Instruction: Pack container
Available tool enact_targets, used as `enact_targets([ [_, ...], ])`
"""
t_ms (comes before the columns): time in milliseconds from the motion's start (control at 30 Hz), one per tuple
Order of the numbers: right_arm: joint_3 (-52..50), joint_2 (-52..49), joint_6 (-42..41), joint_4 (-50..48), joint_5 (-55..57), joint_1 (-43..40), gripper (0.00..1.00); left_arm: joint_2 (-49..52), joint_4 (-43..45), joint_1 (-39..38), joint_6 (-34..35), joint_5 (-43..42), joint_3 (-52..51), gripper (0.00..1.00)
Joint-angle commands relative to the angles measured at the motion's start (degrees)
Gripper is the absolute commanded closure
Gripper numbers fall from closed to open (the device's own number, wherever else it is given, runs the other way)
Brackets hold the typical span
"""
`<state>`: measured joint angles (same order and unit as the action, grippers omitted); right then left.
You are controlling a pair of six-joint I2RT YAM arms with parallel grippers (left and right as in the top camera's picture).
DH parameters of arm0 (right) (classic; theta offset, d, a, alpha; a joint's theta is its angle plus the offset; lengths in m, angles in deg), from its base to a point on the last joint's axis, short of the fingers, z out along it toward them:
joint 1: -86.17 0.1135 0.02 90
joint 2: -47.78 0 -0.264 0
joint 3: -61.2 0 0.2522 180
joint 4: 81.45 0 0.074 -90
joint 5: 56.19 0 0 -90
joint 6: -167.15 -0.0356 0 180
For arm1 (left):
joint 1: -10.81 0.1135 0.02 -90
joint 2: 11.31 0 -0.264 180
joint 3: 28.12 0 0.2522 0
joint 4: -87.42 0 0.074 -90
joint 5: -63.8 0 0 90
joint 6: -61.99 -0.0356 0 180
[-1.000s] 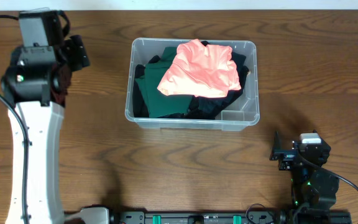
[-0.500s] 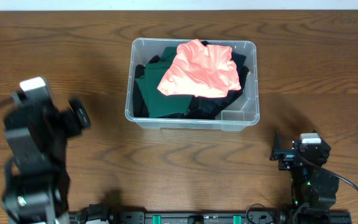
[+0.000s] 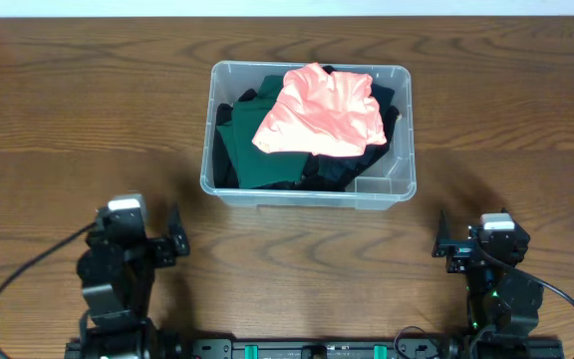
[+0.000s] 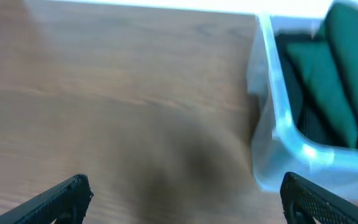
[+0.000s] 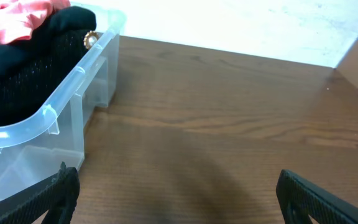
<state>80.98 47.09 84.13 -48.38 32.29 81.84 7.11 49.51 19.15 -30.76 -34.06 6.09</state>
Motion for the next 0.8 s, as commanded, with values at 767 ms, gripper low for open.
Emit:
enact_targets([
  [767,-0.15,0.37,0.81,-0.02,0.00,-0.42,0.01,-16.94,0.48,-6.23,2.56,-1.55,-13.53,0.02],
])
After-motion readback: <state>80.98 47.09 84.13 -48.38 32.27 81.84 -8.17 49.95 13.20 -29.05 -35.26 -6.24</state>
